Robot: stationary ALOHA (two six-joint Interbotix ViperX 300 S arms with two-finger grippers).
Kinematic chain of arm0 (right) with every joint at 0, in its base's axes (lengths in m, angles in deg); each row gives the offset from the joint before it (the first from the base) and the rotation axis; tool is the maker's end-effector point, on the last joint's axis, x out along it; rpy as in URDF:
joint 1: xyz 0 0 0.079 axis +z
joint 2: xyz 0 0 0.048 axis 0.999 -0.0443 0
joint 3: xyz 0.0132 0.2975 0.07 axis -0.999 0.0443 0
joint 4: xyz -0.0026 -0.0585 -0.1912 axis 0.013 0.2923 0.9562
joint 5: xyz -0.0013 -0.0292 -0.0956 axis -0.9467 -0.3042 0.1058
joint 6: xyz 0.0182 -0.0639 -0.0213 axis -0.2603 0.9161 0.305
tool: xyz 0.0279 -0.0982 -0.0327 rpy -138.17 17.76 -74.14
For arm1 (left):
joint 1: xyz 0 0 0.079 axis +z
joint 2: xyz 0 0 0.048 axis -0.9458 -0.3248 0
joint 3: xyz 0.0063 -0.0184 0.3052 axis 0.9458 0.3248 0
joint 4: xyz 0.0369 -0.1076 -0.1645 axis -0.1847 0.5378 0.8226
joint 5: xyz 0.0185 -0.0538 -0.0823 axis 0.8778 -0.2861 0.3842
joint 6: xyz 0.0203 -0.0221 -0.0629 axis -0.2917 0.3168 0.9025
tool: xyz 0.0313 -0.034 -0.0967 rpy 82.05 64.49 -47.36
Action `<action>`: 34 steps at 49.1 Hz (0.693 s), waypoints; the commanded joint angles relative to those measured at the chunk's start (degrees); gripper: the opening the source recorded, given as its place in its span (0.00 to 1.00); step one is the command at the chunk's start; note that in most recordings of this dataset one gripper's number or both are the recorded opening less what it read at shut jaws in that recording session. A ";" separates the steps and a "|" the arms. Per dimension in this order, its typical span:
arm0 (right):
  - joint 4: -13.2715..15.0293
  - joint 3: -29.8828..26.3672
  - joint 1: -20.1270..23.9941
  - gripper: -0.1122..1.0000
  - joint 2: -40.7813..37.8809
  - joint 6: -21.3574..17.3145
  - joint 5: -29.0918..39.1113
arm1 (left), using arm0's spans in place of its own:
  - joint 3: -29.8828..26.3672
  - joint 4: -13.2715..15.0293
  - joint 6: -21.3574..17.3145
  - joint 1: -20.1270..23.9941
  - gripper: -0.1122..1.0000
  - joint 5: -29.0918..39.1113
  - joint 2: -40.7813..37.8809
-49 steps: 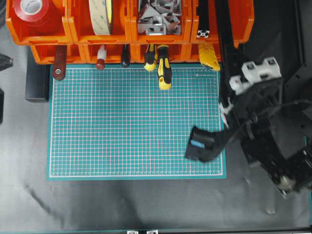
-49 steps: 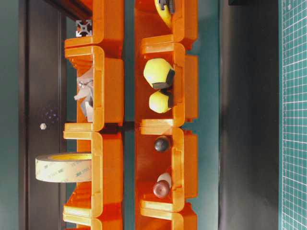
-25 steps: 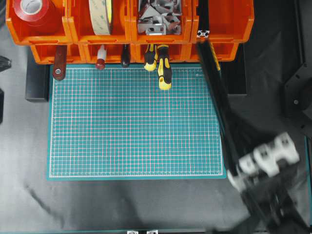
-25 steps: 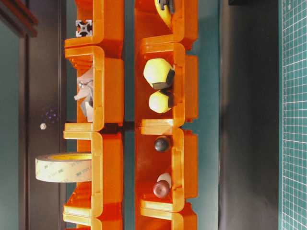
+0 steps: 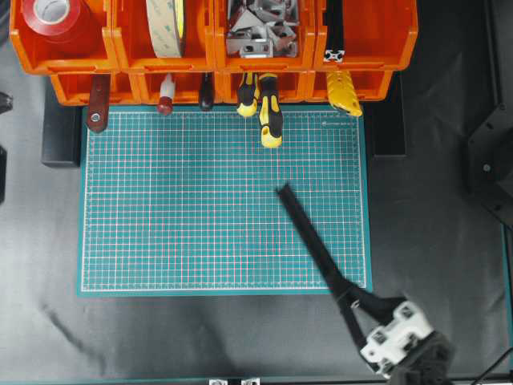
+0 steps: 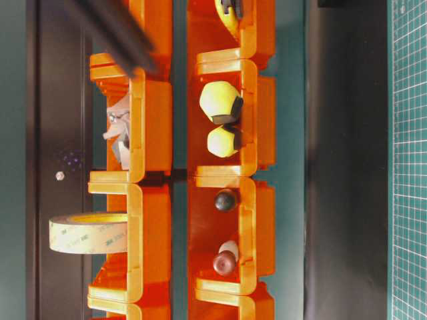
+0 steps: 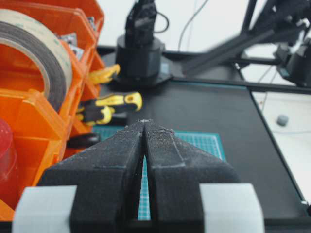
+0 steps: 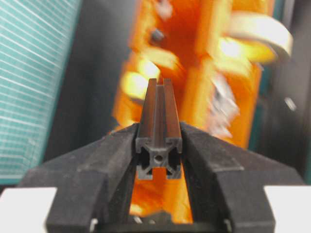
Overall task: Pick frame from container rack with right arm.
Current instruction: 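Pull the bar out of the rack and swing it over the mat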
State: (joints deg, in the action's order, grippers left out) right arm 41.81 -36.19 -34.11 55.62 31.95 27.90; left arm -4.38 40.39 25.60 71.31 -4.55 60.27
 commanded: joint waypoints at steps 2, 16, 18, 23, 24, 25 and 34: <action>-1.41 2.37 -0.35 0.32 0.97 -0.18 -5.62 | -1.93 -0.09 0.18 0.00 0.10 -0.18 -0.09; -3.08 11.07 -5.01 0.32 1.14 -0.26 -20.74 | -2.29 -0.09 0.26 0.00 0.10 -0.18 0.62; -3.08 11.78 -5.98 0.32 1.14 -0.18 -22.50 | -2.29 -0.09 0.26 0.09 0.10 -0.09 0.53; -2.90 13.36 -8.44 0.32 0.70 0.00 -26.89 | -2.20 -0.09 0.26 0.00 0.10 0.26 0.44; -2.90 13.62 -8.96 0.32 0.62 0.00 -27.86 | -2.11 -0.09 0.26 0.00 0.10 0.35 0.44; -2.81 13.89 -9.40 0.32 0.53 0.09 -28.83 | -2.20 -0.09 0.26 -0.09 0.10 0.44 0.44; -2.55 14.94 -13.89 0.32 -0.88 1.67 -35.77 | -2.20 -0.09 0.26 -0.53 0.10 0.44 0.44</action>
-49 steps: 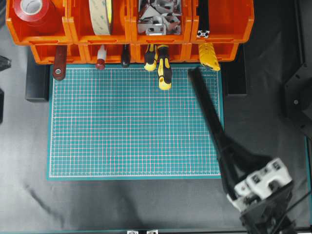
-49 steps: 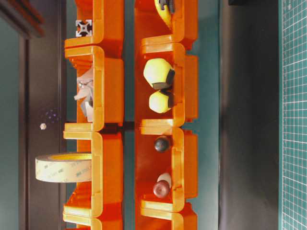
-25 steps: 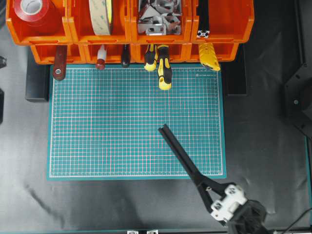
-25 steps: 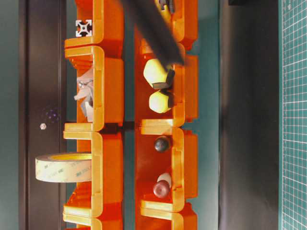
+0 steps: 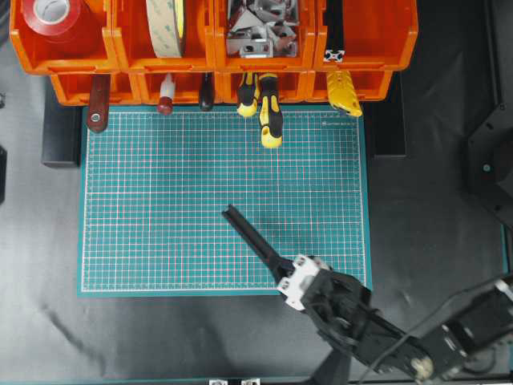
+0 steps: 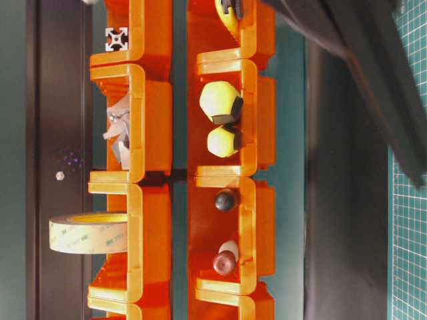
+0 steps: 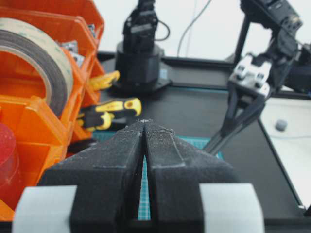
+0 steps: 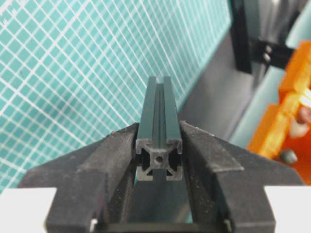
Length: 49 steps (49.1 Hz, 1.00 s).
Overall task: Pick frame from container rack with right arm.
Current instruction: 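Pull the bar out of the rack and swing it over the mat, then lower the held bar onto the green mat with the right gripper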
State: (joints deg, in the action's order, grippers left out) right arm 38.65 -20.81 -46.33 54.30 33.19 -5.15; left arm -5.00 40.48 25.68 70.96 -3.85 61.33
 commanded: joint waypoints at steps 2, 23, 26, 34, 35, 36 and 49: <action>0.62 -0.44 -2.72 0.32 -0.09 1.32 -4.13 | -1.58 -0.18 0.18 -0.26 0.10 -0.18 -0.53; 0.62 -2.81 -12.04 0.32 -5.19 7.91 -12.57 | -2.02 -0.18 -0.09 0.26 0.10 -0.26 0.09; 0.62 -2.72 -12.13 0.32 -5.54 7.91 -12.57 | -1.93 -0.26 -0.09 0.26 0.10 -0.44 -0.09; 0.35 -2.46 -11.95 0.32 -6.15 7.56 -12.66 | -1.85 -0.18 -0.09 0.18 0.10 -0.53 -0.62; 0.35 -2.55 -11.95 0.32 -6.15 7.56 -12.48 | -1.85 -0.18 -0.09 0.26 0.10 -0.53 -0.62; 0.35 -2.55 -11.95 0.32 -6.15 7.56 -12.48 | -1.76 -0.18 -0.09 0.26 0.10 -0.53 -0.70; -1.67 -1.32 -10.90 0.32 -5.71 7.12 -11.69 | -2.02 -0.18 0.00 0.18 0.10 -0.53 -0.26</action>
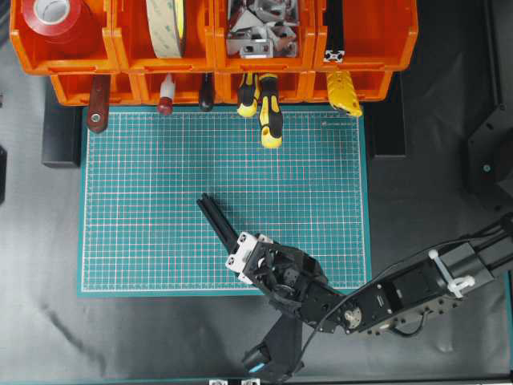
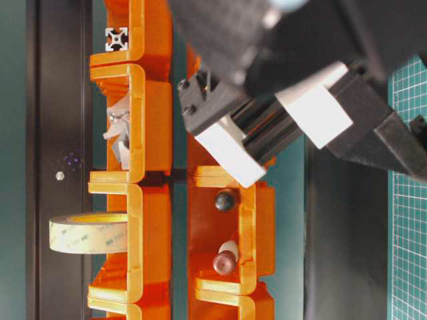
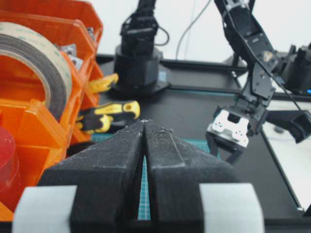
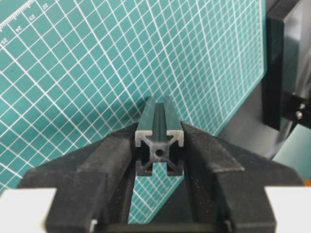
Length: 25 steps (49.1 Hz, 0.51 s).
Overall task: Pick frame from container rack with right arm.
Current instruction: 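Lower the held bar onto the green mat with the right gripper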
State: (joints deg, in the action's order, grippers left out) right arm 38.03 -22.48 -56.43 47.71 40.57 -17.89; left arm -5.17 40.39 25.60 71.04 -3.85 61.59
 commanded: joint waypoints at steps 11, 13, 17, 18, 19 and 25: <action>-4.48 2.64 -1.05 0.33 1.67 -1.67 0.62 | -1.76 -0.09 0.00 0.44 0.10 -0.18 -0.62; -4.48 2.81 -1.05 0.33 1.76 -2.29 0.62 | -1.76 -0.09 0.00 0.62 0.10 -0.18 -0.62; -4.48 2.99 -1.14 0.33 1.85 -3.52 0.44 | -1.76 -0.09 0.00 0.62 0.10 -0.18 -0.70; -4.48 3.08 -1.14 0.33 1.85 -3.78 0.35 | -1.76 -0.09 0.09 0.62 0.10 -0.18 -0.70; -4.48 3.16 -1.14 0.33 1.85 -4.13 0.35 | -1.76 -0.09 0.09 0.62 0.10 -0.18 -0.62; -4.48 3.34 -1.14 0.51 1.93 -5.36 -0.62 | -1.85 -0.09 0.18 0.62 0.10 -0.70 -0.53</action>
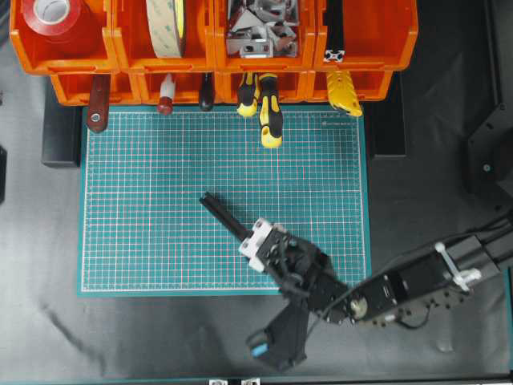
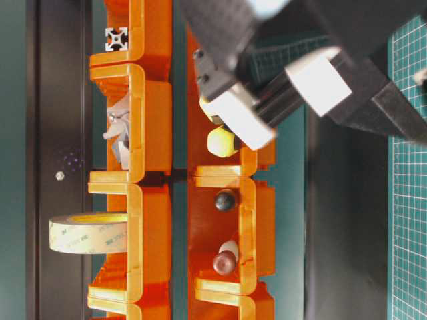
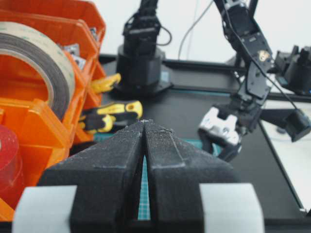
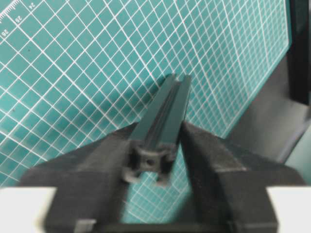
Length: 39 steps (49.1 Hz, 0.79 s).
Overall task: Pick frame from container rack with right arm.
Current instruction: 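Lower the held bar onto the green mat with the right gripper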
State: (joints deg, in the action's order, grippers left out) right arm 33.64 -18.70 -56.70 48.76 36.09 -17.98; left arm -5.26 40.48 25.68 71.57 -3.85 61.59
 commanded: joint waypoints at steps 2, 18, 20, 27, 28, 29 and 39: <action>-0.09 -0.44 -0.88 0.61 0.88 -1.41 -0.97 | -1.85 -0.18 0.09 0.09 0.10 -0.97 -0.26; -0.35 0.18 -0.79 0.84 0.97 -3.43 -1.76 | -2.55 -0.18 0.18 -0.53 0.10 -0.62 1.05; -0.53 0.18 -0.62 0.84 0.97 -3.52 -1.76 | -2.55 -0.18 0.18 -0.53 0.10 -0.62 0.97; -2.90 0.26 0.09 0.84 0.97 -3.96 -1.76 | -2.46 -0.26 0.18 -0.62 0.10 -0.62 0.79; -3.34 0.26 0.18 0.84 0.97 -4.13 -1.76 | -2.46 -0.18 0.18 -0.62 0.10 -0.62 0.79; -3.96 0.35 0.26 0.84 0.97 -4.22 -1.85 | -2.46 -0.18 0.18 -0.70 0.10 -0.62 0.79; -9.23 1.14 1.32 0.85 1.23 -6.77 -3.69 | -2.72 -0.18 0.09 -0.62 0.10 -0.62 1.23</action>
State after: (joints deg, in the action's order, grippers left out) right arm 25.82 -17.21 -56.17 48.41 30.28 -20.62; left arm -6.23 40.39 25.60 70.96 -4.20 63.26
